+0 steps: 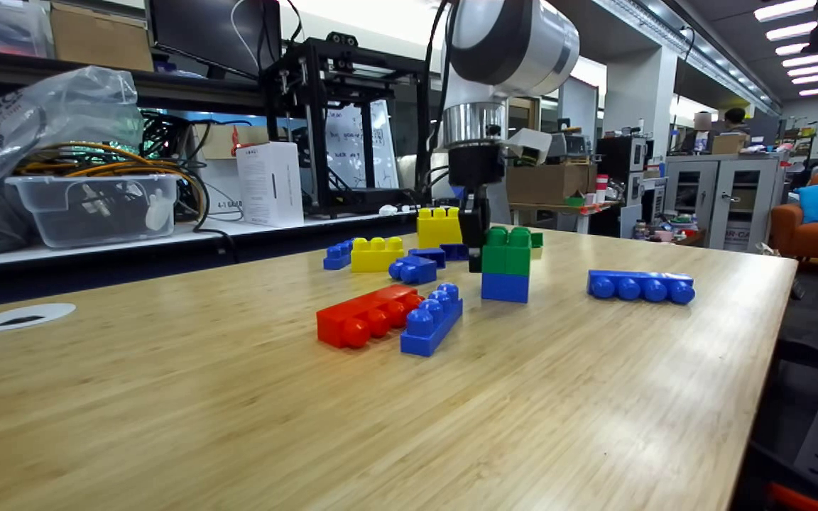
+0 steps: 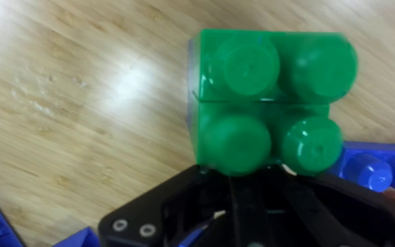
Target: Move the blue and green object, then pick up the blue object and put it on the blue and green object
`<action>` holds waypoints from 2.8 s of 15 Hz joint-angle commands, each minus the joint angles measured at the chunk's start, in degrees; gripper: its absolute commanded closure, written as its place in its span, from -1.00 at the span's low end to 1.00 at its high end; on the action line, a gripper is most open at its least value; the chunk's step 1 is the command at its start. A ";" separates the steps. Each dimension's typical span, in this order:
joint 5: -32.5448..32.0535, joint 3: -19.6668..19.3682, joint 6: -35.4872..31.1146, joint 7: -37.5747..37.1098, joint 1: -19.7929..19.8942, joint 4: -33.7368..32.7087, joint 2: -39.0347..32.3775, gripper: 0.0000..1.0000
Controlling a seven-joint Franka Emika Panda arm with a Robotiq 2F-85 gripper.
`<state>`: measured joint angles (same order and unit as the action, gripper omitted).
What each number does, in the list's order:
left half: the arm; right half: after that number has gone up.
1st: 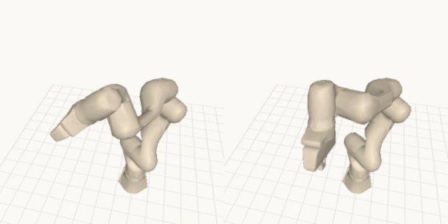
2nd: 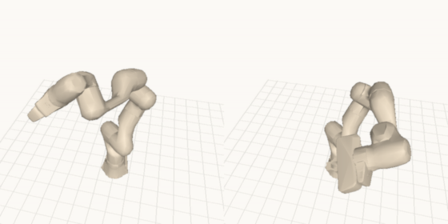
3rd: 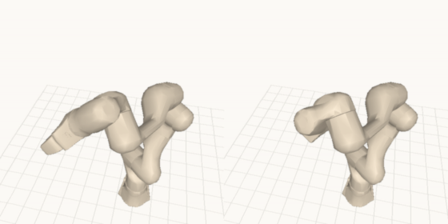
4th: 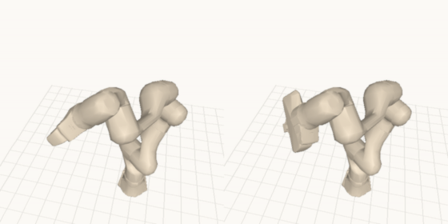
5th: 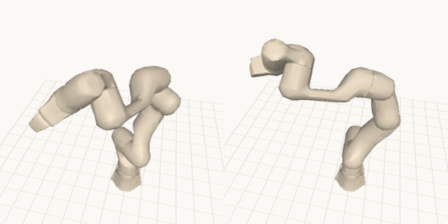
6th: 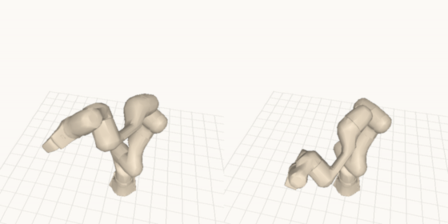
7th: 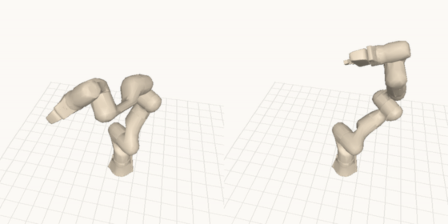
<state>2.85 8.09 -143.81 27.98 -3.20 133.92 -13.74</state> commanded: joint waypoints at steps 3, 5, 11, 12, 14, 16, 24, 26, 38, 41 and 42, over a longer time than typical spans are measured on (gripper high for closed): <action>0.98 0.90 -2.19 1.83 1.43 3.92 1.45 1.00; 0.67 0.76 -2.21 1.70 1.49 4.86 1.57 1.00; -0.13 0.28 -2.11 1.10 1.74 8.02 3.27 1.00; -0.24 0.11 -2.14 0.96 1.77 8.60 3.91 1.00; -0.10 -0.22 -1.94 1.06 1.85 9.82 5.46 1.00; -0.10 -0.63 -1.78 1.29 1.89 11.07 7.12 1.00; -0.47 -2.20 -1.30 1.50 1.35 13.81 10.31 1.00; -0.79 -2.31 -1.48 1.08 1.26 13.24 10.29 1.00; -7.06 -1.89 4.83 3.38 -0.14 -10.65 5.18 -0.50; -7.42 -1.38 9.58 8.16 0.21 -19.17 1.02 -0.93; -7.40 -1.23 11.88 10.33 0.38 -22.53 -0.84 -0.98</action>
<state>-3.86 6.33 -138.12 33.16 -3.35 119.38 -9.61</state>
